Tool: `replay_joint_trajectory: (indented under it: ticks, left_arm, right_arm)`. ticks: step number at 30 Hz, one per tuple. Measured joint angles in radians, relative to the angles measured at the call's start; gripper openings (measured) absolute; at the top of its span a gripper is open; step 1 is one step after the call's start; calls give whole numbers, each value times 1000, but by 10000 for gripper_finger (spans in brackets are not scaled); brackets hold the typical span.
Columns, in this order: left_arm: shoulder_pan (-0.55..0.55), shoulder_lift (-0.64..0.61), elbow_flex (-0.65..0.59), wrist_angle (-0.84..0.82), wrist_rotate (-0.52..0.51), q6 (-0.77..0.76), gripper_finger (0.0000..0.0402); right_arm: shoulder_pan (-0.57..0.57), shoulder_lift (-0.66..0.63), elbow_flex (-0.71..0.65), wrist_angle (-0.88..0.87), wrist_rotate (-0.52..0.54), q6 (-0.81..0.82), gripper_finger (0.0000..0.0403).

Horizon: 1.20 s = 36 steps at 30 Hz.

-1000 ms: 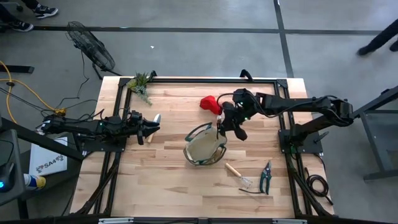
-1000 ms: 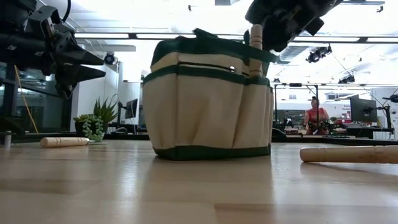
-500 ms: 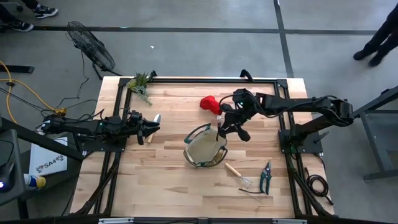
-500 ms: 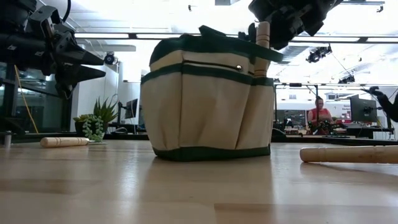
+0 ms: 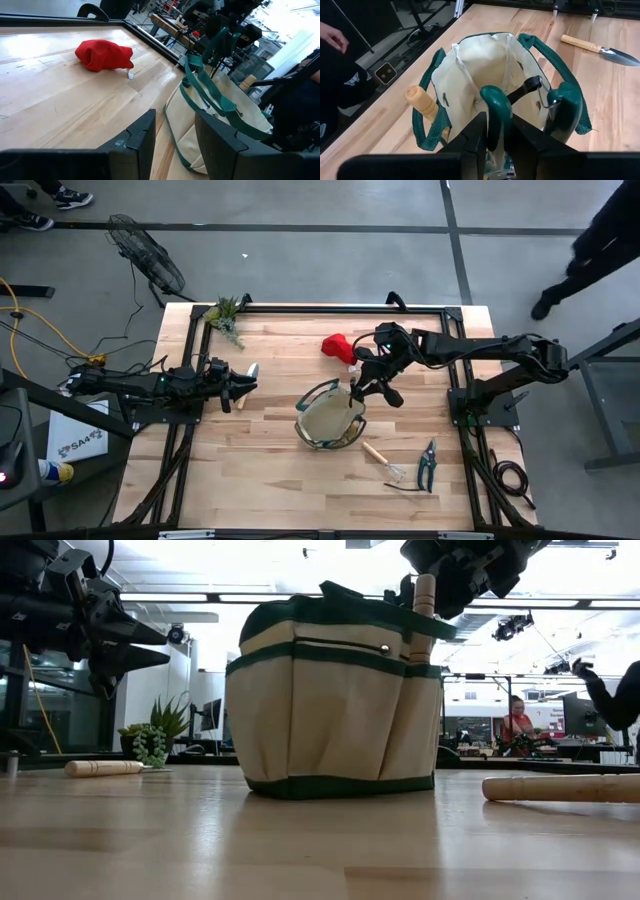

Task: Pick & Place Garden tools in Gardening bag
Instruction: Put the left green shear scissors into the white gardening bag

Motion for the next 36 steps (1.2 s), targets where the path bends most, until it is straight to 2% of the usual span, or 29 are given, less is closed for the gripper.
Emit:
replay_joint_trajectory:
  ticks: [9,19,23,29,36]
  left_arm:
    - [0,0,0,0,0,0,134]
    - [0,0,0,0,-5,0,134]
    - [0,0,0,0,-4,0,134]
    - [0,0,0,0,-3,0,134]
    - [0,0,0,0,-2,0,134]
  right_arm:
    - [0,0,0,-1,-1,1,67]
    - [7,0,0,-3,-16,2,133]
    - [6,0,0,-2,-16,3,146]
    - [6,-6,1,-2,-17,13,132]
    - [5,-12,1,-4,2,55,92]
